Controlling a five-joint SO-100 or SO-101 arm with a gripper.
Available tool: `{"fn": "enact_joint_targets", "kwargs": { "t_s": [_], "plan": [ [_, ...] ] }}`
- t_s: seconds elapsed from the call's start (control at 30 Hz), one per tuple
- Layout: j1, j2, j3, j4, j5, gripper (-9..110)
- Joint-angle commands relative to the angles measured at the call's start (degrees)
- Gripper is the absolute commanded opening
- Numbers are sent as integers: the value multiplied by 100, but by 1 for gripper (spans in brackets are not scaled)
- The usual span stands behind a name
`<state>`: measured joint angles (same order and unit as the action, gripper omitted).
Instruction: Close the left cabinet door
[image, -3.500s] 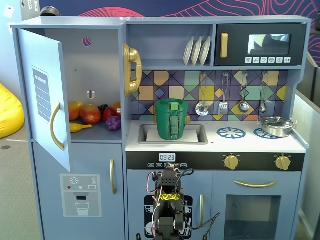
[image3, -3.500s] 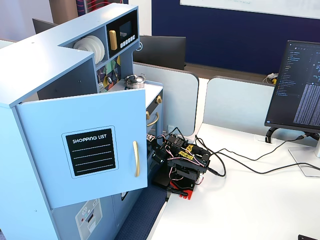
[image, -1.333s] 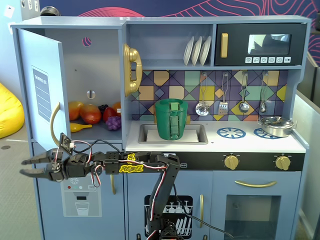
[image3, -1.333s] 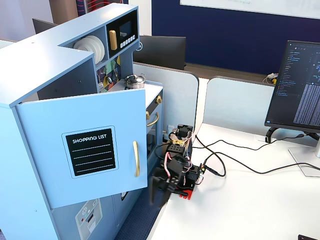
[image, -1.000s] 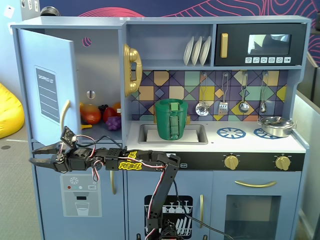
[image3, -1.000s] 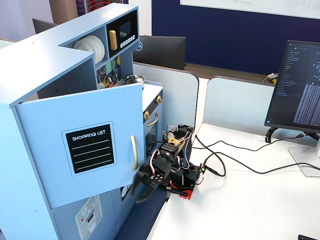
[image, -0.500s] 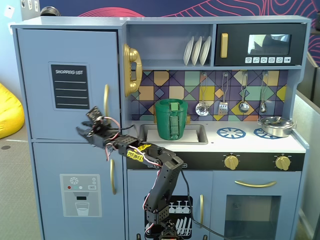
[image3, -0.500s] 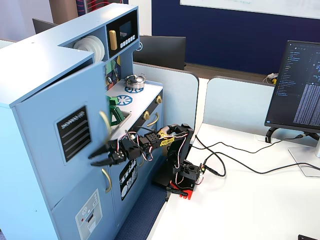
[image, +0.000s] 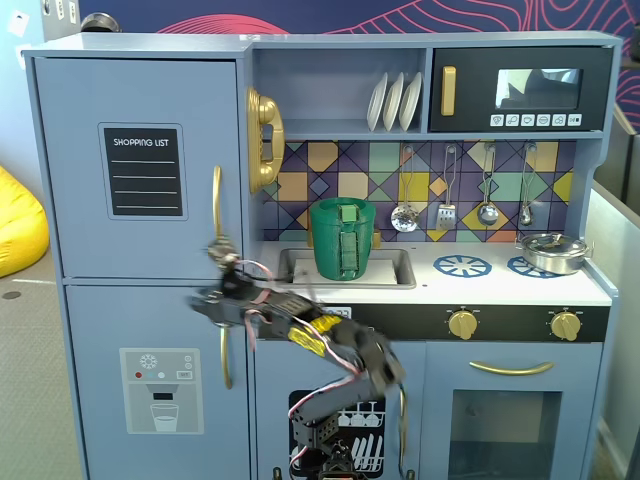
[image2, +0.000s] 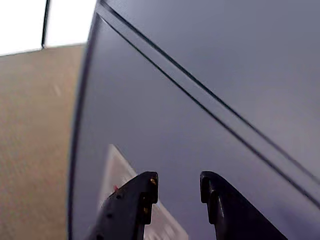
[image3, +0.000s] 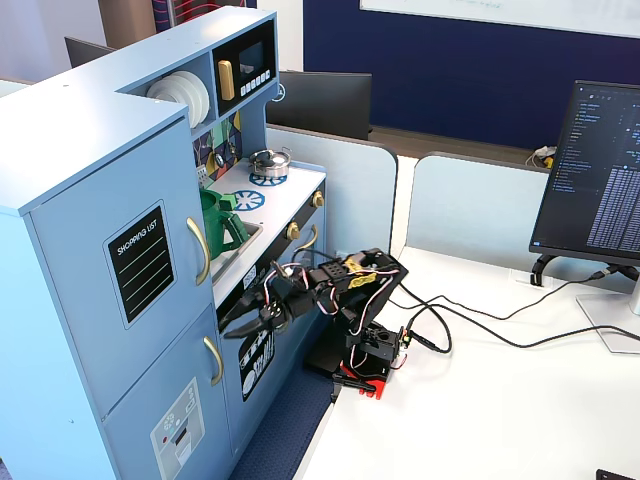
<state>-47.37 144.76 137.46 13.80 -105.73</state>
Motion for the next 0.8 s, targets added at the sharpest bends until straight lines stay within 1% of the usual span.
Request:
{"fn": "enact_joint_targets", "kwargs": {
  "t_s": [0.0,0.1,0.2,0.27,0.43,0.47,0.57,0.7,0.77],
  "plan": [
    [1687,1441,703,1978,536,0],
    [2865,1986,1503,3296,694,0],
    [3744,2566,2417,4166,791,0],
    [4131,2927,2777,4693,1090,0],
    [5036,3612,3419,6047,1204,0],
    [5177,3674,3419,6337,1257,0],
    [5396,3727,3419,6688,1775,0],
    [5467,3727,3419,7374,1538,0],
    [5405,3727,3419,7383,2065,1]
  ]
}}
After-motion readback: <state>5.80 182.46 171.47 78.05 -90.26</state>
